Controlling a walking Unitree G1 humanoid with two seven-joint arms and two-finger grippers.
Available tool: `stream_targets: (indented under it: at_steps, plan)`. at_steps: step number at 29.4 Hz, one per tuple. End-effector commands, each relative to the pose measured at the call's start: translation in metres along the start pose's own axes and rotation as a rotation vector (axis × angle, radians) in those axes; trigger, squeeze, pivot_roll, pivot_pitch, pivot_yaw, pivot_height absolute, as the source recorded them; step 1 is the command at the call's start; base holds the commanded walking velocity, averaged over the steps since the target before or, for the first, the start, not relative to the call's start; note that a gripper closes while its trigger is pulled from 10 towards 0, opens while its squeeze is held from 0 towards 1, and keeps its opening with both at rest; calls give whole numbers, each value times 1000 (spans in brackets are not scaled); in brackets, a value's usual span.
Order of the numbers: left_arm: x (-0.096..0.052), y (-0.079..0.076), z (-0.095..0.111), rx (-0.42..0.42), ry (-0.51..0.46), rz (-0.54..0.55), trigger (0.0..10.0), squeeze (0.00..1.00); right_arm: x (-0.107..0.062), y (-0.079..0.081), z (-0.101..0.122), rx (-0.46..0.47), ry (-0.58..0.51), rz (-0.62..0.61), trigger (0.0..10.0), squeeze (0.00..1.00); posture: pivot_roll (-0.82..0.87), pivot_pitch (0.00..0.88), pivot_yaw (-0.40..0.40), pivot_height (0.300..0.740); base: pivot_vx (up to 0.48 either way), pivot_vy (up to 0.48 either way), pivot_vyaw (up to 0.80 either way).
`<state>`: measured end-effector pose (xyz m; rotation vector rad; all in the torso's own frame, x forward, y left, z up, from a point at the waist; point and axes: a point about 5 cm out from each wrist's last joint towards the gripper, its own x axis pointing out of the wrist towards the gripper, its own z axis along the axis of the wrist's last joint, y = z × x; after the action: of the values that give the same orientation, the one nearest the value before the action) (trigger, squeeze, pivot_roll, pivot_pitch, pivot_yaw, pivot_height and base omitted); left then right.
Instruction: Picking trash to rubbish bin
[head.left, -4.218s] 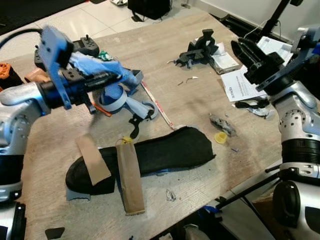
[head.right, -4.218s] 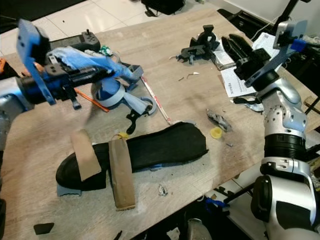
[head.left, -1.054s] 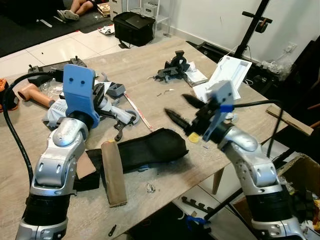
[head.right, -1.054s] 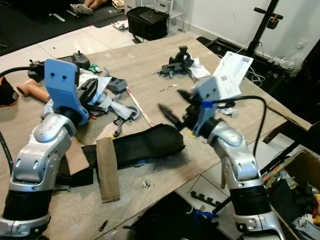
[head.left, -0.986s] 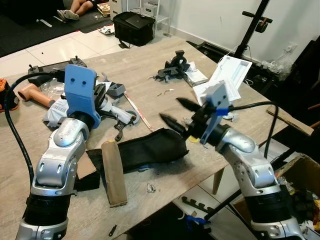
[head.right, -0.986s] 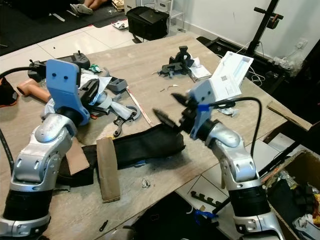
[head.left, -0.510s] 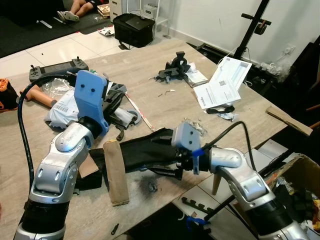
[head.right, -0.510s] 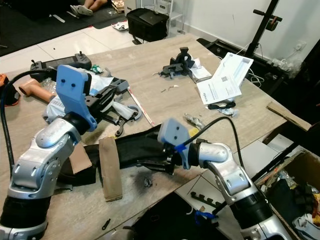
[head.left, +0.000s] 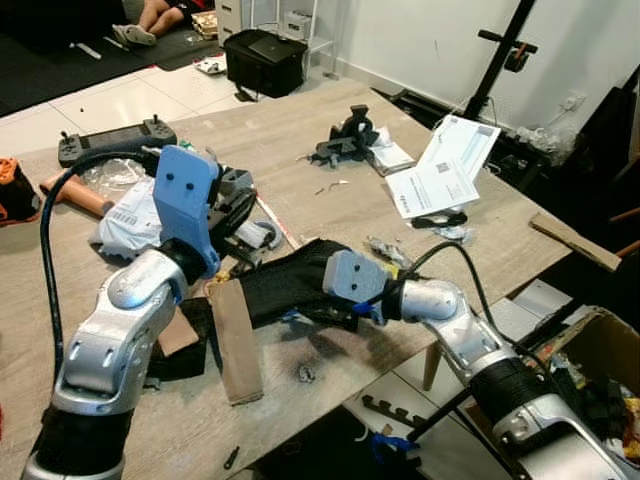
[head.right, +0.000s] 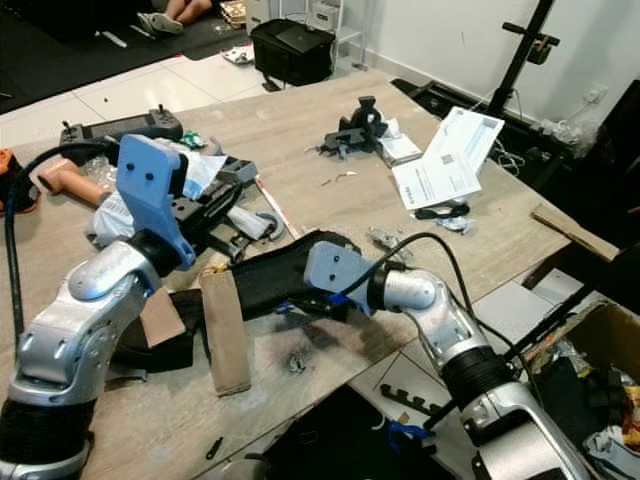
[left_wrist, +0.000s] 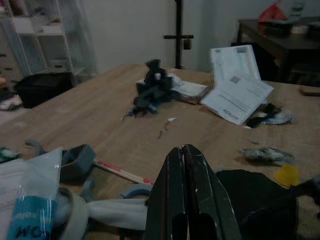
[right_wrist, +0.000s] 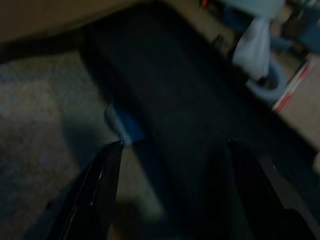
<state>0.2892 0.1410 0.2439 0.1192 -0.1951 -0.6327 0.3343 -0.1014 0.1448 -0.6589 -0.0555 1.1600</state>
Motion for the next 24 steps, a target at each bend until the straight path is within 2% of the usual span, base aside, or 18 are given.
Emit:
stream_targets:
  at_steps: [1,3,4,5,6,8,9,14,17,18,19,20,21,24]
  plan:
    - [-5,-8,-3,-8,33,-85,10000,0,-2,4,-7,41,4,21,10000,0,208,148,-27,740,0,0,0]
    - [-15,-19,-10,5,116,-239,10000,0,-2,8,-11,89,-12,50,10000,0,209,156,-21,740,0,0,0]
    - [-15,-19,-10,5,116,-239,10000,0,-2,8,-11,89,-12,50,10000,0,209,156,-21,740,0,0,0]
    - [-19,-22,-13,26,157,-290,10000,0,-2,10,-12,103,-22,61,10000,0,209,156,-21,740,0,0,0]
    - [-19,-22,-13,26,157,-290,10000,0,-2,10,-12,103,-22,61,10000,0,209,156,-21,740,0,0,0]
    - [-23,-21,-21,75,237,-331,10000,0,0,12,-16,109,-29,81,10000,0,209,160,-18,740,0,0,0]
    - [-28,-18,-34,155,355,-346,10000,0,1,15,-18,114,-22,99,10000,0,209,160,-18,740,0,0,0]
    - [-33,-13,-43,227,434,-351,10000,0,2,14,-21,113,-22,107,10000,0,208,160,-18,740,0,0,0]
    - [-34,-11,-44,237,448,-338,10000,0,2,13,-21,116,-22,110,10000,0,209,158,-21,740,0,0,0]
    - [-35,-9,-45,242,460,-335,10000,0,3,13,-21,129,-25,122,4745,0,209,158,-21,740,0,0,0]
    - [-35,-9,-45,242,460,-335,10000,0,3,13,-21,129,-25,122,4745,0,209,158,-21,740,0,0,0]
    - [-35,-9,-44,241,464,-335,10000,0,3,13,-21,141,-28,130,1608,0,208,156,-23,740,0,0,0]
    - [-35,-9,-44,239,467,-336,10000,0,3,13,-21,155,-31,143,0,0,208,156,-24,740,0,0,0]
    - [-35,-9,-44,239,469,-341,10000,0,3,12,-22,164,-33,153,0,0,208,156,-24,740,0,0,0]
